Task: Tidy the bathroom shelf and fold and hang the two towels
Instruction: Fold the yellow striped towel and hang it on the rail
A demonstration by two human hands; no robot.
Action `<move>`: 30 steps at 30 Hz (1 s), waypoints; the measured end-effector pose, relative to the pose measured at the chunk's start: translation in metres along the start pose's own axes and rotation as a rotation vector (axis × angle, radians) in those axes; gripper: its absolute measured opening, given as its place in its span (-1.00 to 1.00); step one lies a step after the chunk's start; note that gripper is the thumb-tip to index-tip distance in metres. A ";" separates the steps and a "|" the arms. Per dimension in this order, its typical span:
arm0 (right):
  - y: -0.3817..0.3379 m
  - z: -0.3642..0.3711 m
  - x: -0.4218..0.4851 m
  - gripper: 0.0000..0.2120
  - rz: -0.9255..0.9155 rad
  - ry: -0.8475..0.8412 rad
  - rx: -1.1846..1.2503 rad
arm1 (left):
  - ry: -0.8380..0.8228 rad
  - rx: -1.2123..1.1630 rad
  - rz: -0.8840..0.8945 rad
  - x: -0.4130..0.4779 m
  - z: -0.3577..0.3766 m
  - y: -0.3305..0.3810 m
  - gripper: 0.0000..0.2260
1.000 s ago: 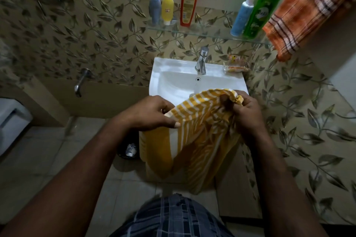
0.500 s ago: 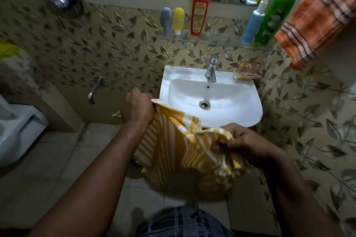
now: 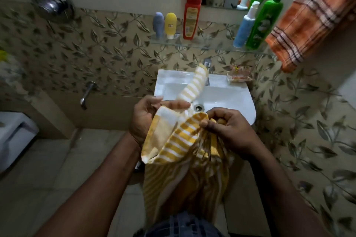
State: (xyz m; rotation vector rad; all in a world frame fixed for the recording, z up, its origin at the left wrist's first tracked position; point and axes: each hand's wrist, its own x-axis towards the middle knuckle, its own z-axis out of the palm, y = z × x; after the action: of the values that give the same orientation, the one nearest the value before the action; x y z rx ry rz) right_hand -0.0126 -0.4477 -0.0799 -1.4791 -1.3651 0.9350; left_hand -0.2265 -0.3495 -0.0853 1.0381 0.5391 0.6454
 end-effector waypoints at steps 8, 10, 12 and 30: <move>0.002 0.023 0.008 -0.73 -0.109 0.544 0.235 | 0.056 0.217 0.114 -0.003 0.030 0.005 -0.37; 0.011 0.022 0.014 -0.73 0.053 0.749 0.295 | 0.019 0.196 0.151 -0.009 0.035 0.004 -0.33; 0.017 0.020 0.012 -0.48 0.235 0.680 0.313 | -0.047 0.201 0.162 -0.014 0.037 0.001 -0.32; -0.017 0.024 0.002 -0.91 -0.176 0.338 0.052 | 0.116 0.288 0.260 -0.008 0.048 -0.008 -0.69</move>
State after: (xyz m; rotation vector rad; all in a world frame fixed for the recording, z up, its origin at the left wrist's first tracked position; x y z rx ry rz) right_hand -0.0400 -0.4429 -0.0715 -1.3798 -1.1892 0.5740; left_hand -0.1973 -0.3873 -0.0718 1.3615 0.6156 0.8796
